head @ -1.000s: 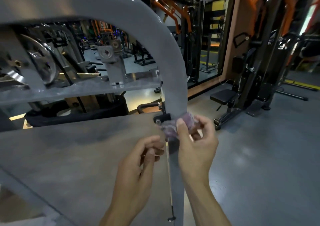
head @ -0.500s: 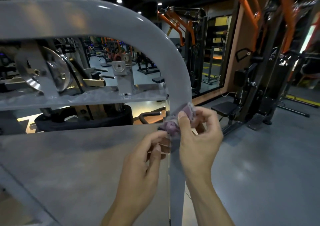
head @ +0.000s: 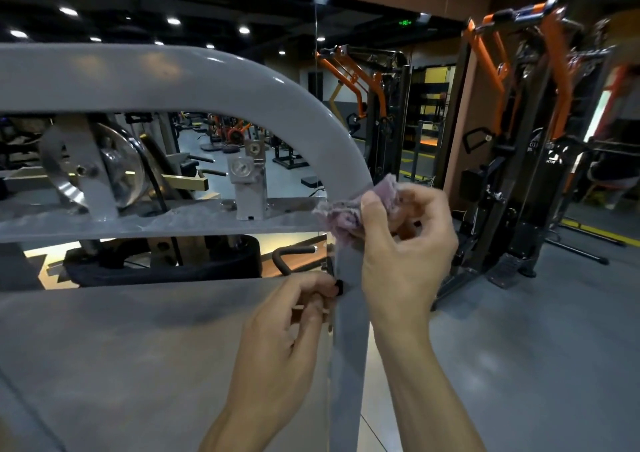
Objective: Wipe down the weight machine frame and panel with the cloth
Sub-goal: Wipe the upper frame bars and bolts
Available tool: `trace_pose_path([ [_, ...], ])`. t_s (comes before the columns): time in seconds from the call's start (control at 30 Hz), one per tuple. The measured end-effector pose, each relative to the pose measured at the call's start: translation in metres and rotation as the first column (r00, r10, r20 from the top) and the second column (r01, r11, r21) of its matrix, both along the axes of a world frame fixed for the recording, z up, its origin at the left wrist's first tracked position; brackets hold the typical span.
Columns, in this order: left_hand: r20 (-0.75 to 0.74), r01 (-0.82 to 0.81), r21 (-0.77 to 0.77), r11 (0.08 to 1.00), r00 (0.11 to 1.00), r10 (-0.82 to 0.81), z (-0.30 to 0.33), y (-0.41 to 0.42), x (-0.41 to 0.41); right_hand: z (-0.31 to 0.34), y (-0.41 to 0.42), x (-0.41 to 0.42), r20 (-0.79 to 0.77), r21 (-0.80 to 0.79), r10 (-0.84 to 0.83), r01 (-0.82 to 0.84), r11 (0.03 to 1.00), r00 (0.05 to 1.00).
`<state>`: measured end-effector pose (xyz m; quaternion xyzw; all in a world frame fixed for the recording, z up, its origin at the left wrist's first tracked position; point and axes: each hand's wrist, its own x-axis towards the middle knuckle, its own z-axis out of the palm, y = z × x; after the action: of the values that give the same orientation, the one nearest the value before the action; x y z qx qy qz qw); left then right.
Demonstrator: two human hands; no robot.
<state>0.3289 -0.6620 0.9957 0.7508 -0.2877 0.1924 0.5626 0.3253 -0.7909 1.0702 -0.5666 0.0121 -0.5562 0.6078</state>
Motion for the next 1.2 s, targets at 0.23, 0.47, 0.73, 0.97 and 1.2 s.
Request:
trace_pose_path([
  [0.23,-0.003,-0.004,0.018,1.000,1.000,0.004,0.004,-0.003,0.003,-0.057,-0.001,-0.014,-0.167,0.085,0.050,-0.036,0.996,0.985],
  [0.47,0.006,-0.020,0.036,0.999,1.000,0.020,0.005,-0.002,0.006,0.019,0.001,0.003,-0.023,-0.093,-0.052,0.050,0.994,0.998],
  [0.73,0.030,0.002,0.024,1.000,1.000,-0.002,0.006,0.000,0.004,-0.037,0.000,-0.009,-0.162,-0.022,-0.006,0.003,1.000,0.987],
  [0.97,-0.058,-0.011,0.039,0.999,0.998,0.014,0.009,-0.001,0.003,0.039,0.008,0.006,-0.070,-0.200,-0.049,0.034,0.979,0.996],
  [1.2,0.005,0.026,0.011,1.000,1.000,-0.026,0.017,0.009,0.001,-0.010,0.001,-0.011,-0.171,-0.101,-0.071,0.054,0.993,0.983],
])
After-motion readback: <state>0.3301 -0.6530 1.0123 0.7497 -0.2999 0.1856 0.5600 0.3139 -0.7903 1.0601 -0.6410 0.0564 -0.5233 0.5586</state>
